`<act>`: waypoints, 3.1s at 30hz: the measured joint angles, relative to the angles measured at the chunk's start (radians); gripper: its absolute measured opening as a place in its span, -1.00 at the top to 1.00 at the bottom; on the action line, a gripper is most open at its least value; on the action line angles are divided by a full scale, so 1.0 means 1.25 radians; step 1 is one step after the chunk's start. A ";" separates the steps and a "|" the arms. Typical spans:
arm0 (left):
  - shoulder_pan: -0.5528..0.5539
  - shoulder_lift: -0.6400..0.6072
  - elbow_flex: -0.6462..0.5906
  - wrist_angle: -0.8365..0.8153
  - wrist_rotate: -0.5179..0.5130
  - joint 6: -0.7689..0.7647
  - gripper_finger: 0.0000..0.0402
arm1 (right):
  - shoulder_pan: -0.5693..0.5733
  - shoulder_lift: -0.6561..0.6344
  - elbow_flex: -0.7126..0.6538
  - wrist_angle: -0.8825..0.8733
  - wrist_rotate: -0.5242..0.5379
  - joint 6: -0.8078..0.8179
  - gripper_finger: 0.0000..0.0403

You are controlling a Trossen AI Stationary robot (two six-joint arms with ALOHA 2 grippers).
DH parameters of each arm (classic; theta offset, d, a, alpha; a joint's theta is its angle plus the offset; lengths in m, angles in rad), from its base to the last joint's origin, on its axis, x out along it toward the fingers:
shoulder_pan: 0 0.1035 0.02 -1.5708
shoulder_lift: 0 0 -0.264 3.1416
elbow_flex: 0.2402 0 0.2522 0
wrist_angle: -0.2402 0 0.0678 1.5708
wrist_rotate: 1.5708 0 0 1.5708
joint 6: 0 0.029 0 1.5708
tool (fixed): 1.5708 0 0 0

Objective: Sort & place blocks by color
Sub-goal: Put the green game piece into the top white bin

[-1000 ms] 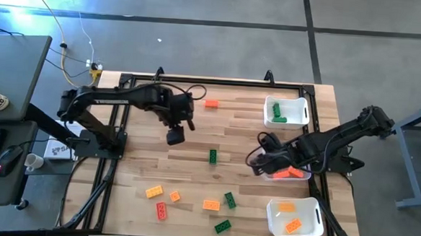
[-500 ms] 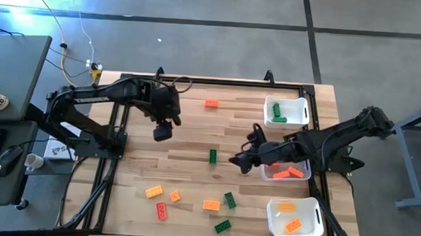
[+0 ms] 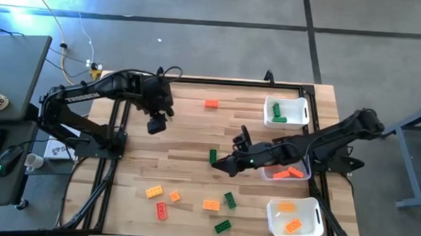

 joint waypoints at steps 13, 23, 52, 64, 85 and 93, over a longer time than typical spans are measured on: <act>0.057 -0.001 0.000 -0.005 0.000 0.065 -0.03 | -0.013 0.156 0.304 -0.385 -0.028 -0.018 -0.05; 0.090 -0.001 0.000 -0.005 0.001 0.097 -0.03 | -0.001 0.324 0.470 -0.691 -0.175 0.016 -0.05; 0.112 -0.001 0.000 -0.004 0.003 0.117 -0.03 | 0.104 0.493 0.468 -0.775 -0.176 0.287 -0.05; 0.112 -0.001 0.000 -0.004 0.003 0.116 -0.03 | 0.107 0.545 0.468 -0.773 -0.180 0.319 -0.05; 0.112 -0.001 0.000 -0.004 0.003 0.116 -0.03 | 0.127 0.617 0.470 -0.758 -0.226 0.339 0.46; 0.112 -0.001 0.000 -0.004 0.003 0.102 -0.03 | 0.100 0.600 0.470 -0.776 -0.200 0.230 0.47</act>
